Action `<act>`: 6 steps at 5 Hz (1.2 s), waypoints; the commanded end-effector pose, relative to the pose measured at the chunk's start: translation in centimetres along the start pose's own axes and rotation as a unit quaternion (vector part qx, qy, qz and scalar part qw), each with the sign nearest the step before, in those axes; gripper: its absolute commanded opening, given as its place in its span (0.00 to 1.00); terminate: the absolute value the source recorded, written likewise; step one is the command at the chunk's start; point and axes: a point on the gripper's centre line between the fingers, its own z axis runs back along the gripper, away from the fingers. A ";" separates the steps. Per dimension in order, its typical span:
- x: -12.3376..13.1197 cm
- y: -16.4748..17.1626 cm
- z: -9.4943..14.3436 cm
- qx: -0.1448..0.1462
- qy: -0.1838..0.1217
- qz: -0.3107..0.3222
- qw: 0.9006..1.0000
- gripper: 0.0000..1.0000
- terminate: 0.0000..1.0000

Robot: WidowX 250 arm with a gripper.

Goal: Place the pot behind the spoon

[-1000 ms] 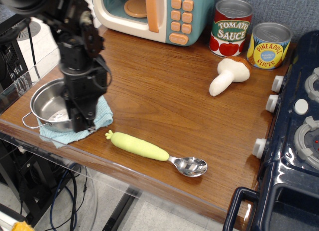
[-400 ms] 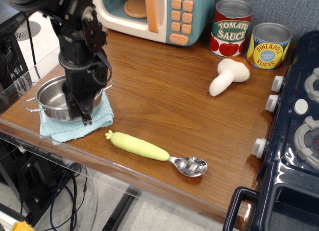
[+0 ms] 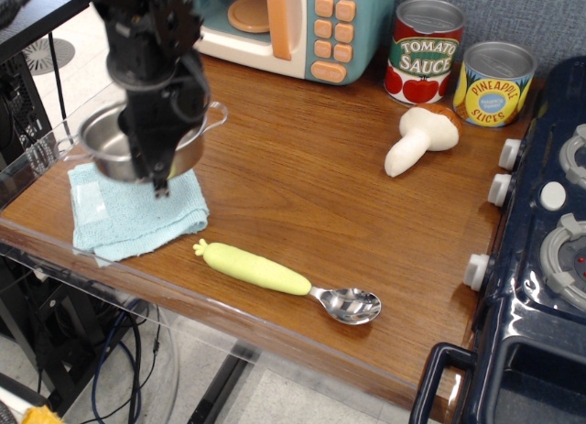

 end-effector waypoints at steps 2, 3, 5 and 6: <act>11.7 -5.0 4.6 0.037 -0.093 -0.160 0.982 0.00 0.00; 13.5 -7.8 3.9 0.018 -0.107 -0.212 0.971 0.00 0.00; 14.7 -11.6 1.1 -0.003 -0.097 -0.272 0.958 0.00 0.00; 15.5 -12.4 0.3 -0.008 -0.096 -0.291 0.952 0.00 0.00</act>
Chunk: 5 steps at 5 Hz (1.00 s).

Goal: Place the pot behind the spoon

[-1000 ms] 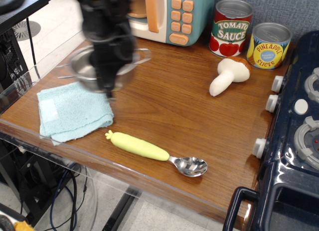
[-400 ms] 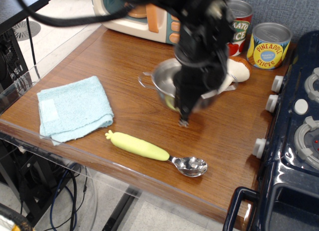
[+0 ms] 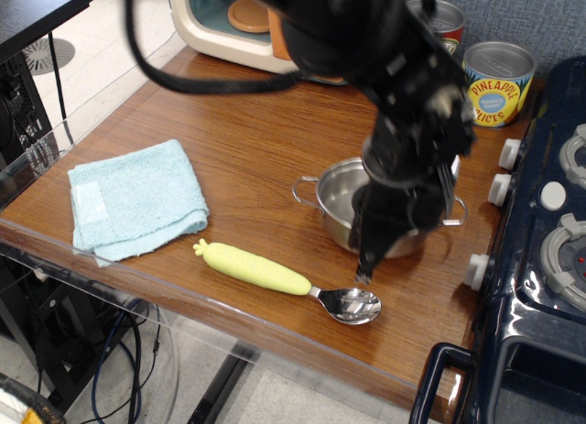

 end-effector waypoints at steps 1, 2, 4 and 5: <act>2.1 -1.6 0.6 -0.017 -0.014 -0.041 0.999 1.00 0.00; 1.9 -1.7 1.2 -0.004 -0.015 -0.026 1.000 1.00 0.00; 0.7 -0.3 3.5 0.010 -0.028 -0.015 0.999 1.00 0.00; -0.2 0.5 6.0 0.035 -0.041 -0.014 0.998 1.00 0.00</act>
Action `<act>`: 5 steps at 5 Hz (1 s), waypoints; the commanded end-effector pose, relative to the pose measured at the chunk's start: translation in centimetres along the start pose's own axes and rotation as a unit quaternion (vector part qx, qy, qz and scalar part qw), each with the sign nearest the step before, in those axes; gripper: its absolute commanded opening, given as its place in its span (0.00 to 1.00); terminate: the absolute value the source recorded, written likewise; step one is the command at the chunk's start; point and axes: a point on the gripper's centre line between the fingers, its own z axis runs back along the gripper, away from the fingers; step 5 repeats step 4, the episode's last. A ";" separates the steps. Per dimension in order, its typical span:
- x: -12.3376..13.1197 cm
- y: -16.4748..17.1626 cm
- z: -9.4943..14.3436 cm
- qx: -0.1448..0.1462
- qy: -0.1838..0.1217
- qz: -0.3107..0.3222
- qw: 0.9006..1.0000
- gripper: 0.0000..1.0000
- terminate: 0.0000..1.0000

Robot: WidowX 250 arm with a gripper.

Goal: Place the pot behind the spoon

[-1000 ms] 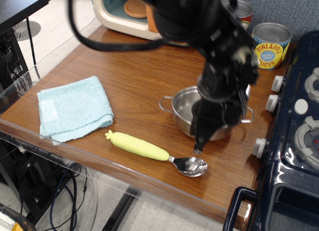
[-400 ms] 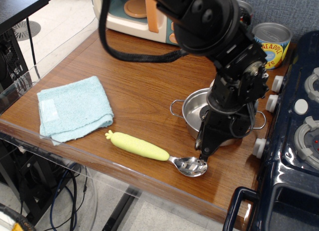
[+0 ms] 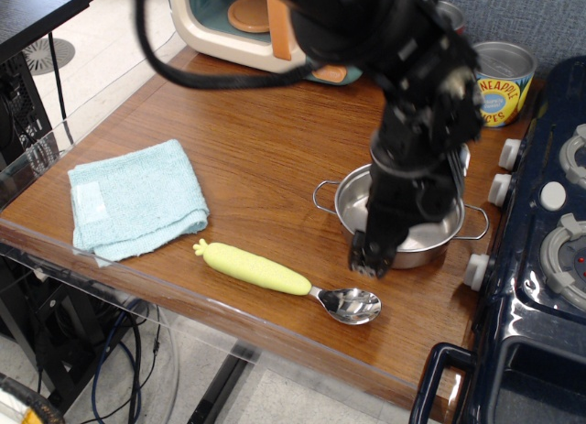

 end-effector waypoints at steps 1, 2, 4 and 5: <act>0.0 0.0 4.5 0.053 -0.024 0.000 0.998 1.00 0.00; 0.0 0.0 4.5 0.053 -0.024 0.000 0.998 1.00 0.00; 0.0 0.0 4.5 0.053 -0.024 0.000 0.998 1.00 1.00; 0.0 0.0 4.5 0.053 -0.024 0.000 0.998 1.00 1.00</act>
